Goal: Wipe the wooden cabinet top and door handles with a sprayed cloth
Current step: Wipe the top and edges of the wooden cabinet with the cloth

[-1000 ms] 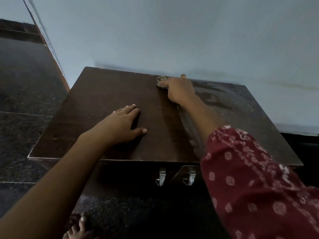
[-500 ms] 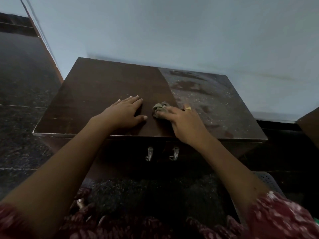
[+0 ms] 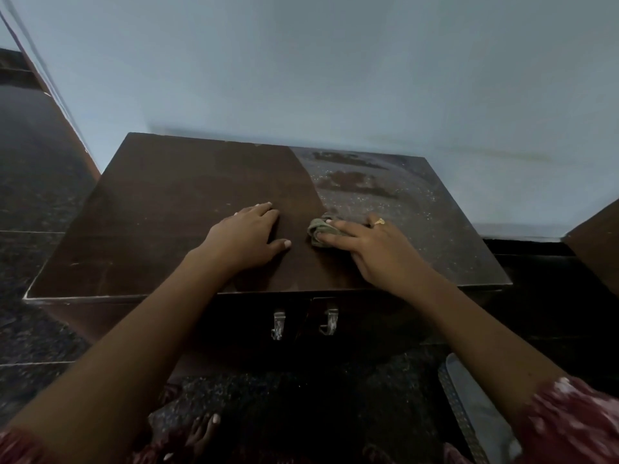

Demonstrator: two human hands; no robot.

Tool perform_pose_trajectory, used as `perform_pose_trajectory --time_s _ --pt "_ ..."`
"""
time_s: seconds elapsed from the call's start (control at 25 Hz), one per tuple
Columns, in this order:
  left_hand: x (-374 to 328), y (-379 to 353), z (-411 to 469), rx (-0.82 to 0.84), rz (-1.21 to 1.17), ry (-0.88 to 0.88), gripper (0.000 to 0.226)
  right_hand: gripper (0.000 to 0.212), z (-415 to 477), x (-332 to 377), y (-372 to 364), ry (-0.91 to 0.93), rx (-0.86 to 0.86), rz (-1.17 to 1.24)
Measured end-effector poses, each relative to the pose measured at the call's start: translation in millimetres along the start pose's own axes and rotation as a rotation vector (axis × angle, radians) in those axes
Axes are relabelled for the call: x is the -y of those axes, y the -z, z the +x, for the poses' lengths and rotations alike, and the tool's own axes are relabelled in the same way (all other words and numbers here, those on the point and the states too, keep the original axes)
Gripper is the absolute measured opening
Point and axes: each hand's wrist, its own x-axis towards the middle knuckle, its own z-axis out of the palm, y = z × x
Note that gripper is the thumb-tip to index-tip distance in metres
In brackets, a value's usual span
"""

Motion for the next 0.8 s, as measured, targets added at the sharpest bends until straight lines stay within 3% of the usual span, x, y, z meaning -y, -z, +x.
perform_pose_trajectory --time_s 0.48,0.8 --pt "3.7 -4.3 19.7 -0.075 -0.008 -0.017 0.068 0.050 187.5 -42.3 -13.3 -0.161 0.073 0.031" --pt "1.4 -4.3 17.1 -0.067 0.004 -0.012 0.065 0.051 144.8 -35.4 -8.7 -0.259 0.066 0.008"
